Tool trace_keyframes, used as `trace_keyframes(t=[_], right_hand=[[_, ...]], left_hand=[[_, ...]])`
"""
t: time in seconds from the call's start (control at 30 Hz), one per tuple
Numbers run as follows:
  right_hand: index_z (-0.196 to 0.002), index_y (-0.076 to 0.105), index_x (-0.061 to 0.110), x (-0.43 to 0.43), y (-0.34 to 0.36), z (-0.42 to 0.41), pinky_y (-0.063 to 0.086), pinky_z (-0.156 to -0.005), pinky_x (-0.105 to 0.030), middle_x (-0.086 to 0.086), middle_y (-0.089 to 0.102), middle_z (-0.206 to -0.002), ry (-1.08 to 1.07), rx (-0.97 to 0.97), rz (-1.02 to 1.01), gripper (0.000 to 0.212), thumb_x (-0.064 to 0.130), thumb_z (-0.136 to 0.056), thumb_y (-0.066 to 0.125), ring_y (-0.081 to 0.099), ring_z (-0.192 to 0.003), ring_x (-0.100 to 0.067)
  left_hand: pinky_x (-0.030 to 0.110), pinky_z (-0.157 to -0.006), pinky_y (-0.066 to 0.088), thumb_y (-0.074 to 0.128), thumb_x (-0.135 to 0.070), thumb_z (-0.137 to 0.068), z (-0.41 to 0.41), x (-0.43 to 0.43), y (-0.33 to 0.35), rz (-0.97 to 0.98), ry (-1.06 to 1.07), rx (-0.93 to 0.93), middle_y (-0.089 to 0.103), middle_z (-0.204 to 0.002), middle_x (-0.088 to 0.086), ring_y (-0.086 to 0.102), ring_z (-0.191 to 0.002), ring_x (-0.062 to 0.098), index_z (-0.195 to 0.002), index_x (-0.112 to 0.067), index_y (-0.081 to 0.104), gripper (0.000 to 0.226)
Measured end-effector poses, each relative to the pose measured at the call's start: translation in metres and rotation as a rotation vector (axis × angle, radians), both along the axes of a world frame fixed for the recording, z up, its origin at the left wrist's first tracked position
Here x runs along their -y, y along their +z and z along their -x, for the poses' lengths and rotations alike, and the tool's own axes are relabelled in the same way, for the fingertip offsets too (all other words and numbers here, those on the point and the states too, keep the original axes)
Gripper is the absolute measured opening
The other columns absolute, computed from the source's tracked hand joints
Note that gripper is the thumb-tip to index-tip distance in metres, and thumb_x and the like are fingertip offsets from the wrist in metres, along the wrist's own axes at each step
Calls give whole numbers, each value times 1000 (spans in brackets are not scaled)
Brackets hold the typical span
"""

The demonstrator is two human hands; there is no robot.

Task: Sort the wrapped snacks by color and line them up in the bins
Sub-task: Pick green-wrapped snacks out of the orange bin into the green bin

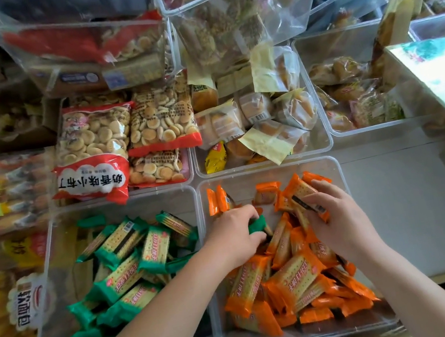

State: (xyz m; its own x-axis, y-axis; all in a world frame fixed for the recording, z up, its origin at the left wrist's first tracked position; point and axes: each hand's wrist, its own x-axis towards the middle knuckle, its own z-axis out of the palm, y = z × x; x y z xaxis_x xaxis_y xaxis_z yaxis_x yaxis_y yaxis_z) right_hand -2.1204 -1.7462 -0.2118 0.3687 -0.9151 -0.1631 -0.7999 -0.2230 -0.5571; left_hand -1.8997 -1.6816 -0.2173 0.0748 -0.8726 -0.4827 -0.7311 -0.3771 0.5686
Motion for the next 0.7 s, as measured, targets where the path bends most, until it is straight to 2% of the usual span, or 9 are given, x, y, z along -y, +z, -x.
trace_keyframes(t=[0.1, 0.13, 0.2, 0.3, 0.37, 0.43, 0.5, 0.6, 0.7], right_hand=[[-114, 74, 33, -6, 11, -12, 48, -101, -20, 30, 58, -124, -58, 188, -115, 28, 13, -94, 73, 56, -125, -9], [-114, 73, 34, -9, 14, -17, 45, -101, -16, 33, 57, -120, -59, 228, -142, 30, 12, -95, 72, 55, -124, -6], [-121, 73, 29, -12, 10, -24, 47, -108, -28, 21, 62, -129, -54, 190, -58, 29, 14, -96, 70, 53, -133, -11], [-140, 61, 27, -3, 3, -31, 46, -110, -43, 0, 54, -150, -69, -154, -4, 39, 28, -100, 63, 45, -142, -26], [-143, 54, 25, 1, -3, -36, 51, -98, -43, -4, 58, -139, -61, -375, -75, 44, 32, -100, 61, 51, -130, -31], [-142, 54, 26, 1, -6, -44, 51, -91, -41, -5, 61, -124, -24, -462, -66, 49, 34, -96, 65, 55, -120, -31], [-145, 52, 29, -2, -4, -60, 53, -91, -41, -4, 59, -125, -8, -389, -59, 58, 35, -90, 71, 55, -121, -30], [-147, 51, 30, -13, 4, -90, 57, -91, -42, -2, 62, -134, 28, -256, -87, 64, 40, -88, 73, 58, -123, -27], [-139, 58, 29, -30, 10, -114, 58, -78, -34, 0, 68, -126, 10, -65, -174, 52, 41, -90, 70, 69, -98, -19]], left_hand=[[25, -75, 56, 71, -43, -95, -16, -13, 27, 169, 239, -164, 68, -97, -15, 64, -89, 4, -107, -38, 63, 15], [19, -72, 55, 70, -42, -96, -20, -17, 36, 205, 305, -220, 69, -96, -15, 65, -88, 1, -106, -37, 65, 13], [17, -72, 55, 69, -42, -97, -29, -27, 47, 256, 384, -283, 72, -95, -14, 67, -90, -1, -106, -34, 68, 12], [24, -71, 59, 67, -41, -99, -50, -44, 56, 319, 460, -219, 73, -91, -13, 69, -86, -1, -104, -31, 70, 12], [25, -68, 58, 66, -41, -100, -67, -58, 60, 317, 514, -105, 73, -88, -13, 68, -80, -2, -103, -30, 69, 12], [36, -72, 59, 64, -40, -100, -81, -68, 62, 293, 541, -30, 72, -86, -10, 67, -77, 3, -99, -29, 68, 12], [43, -75, 59, 64, -40, -100, -90, -74, 65, 279, 546, -15, 72, -86, -8, 67, -79, 6, -97, -27, 68, 14], [40, -77, 60, 66, -40, -100, -97, -78, 72, 295, 573, -23, 72, -88, -10, 65, -81, 1, -100, -25, 69, 16], [39, -72, 59, 67, -43, -98, -109, -82, 74, 296, 568, 26, 72, -86, -10, 68, -79, 8, -100, -26, 70, 18]])
